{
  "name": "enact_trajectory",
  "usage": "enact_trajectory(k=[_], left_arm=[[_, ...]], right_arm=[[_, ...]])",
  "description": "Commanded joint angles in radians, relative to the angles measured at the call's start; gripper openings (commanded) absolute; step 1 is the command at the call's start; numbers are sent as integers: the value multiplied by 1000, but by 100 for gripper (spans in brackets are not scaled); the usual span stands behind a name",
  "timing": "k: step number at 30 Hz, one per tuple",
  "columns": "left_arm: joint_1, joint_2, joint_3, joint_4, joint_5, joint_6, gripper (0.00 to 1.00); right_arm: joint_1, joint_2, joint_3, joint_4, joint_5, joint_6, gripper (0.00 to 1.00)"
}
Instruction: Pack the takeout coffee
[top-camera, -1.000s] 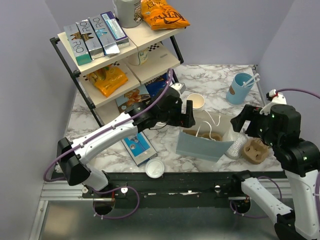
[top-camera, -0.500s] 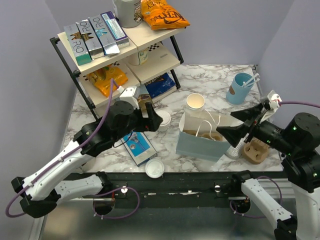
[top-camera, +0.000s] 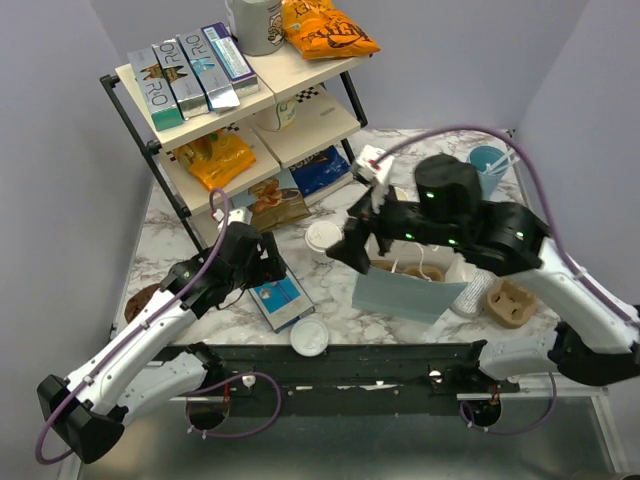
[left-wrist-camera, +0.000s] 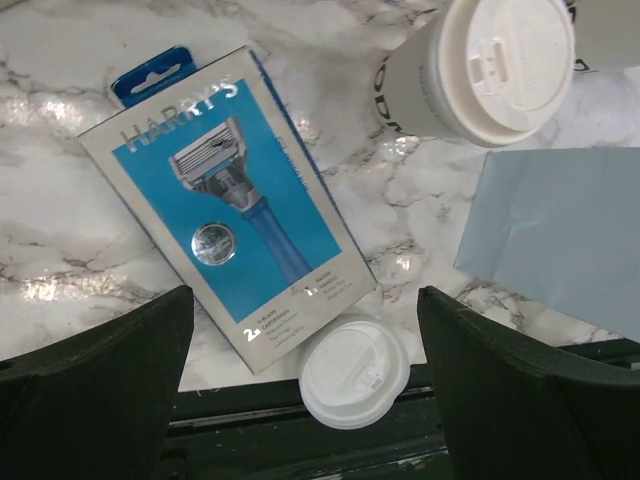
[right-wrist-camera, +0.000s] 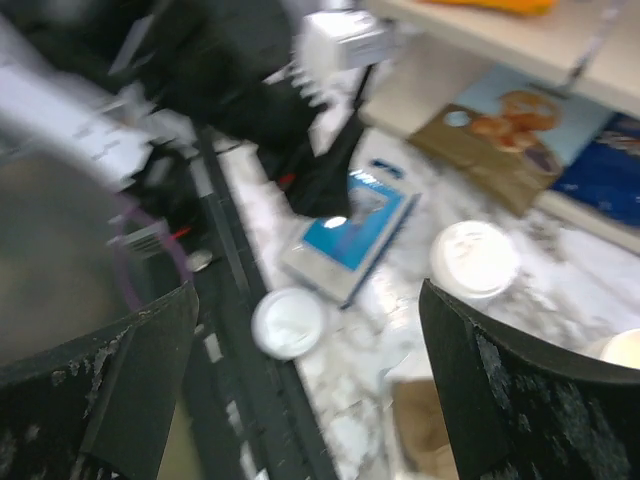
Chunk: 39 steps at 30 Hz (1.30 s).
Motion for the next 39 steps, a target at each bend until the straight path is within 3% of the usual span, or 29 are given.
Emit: enact_trajectory(k=[1, 8, 13, 16, 34, 39], left_arm=[[61, -108, -55, -53, -18, -50, 99], [115, -195, -99, -177, -116, -104, 99], [121, -247, -99, -201, -161, -153, 99], [120, -272, -96, -220, -178, -162, 99], [120, -270, -101, -185, -135, -113, 99], [120, -263, -104, -177, -132, -108, 99]], right_arm=[[24, 194, 157, -110, 402, 79, 100], [32, 443, 238, -135, 530, 202, 98], [44, 636, 341, -227, 666, 288, 91], [47, 708, 370, -242, 663, 319, 83], [28, 925, 401, -210, 628, 376, 54], [3, 936, 389, -198, 616, 389, 52]])
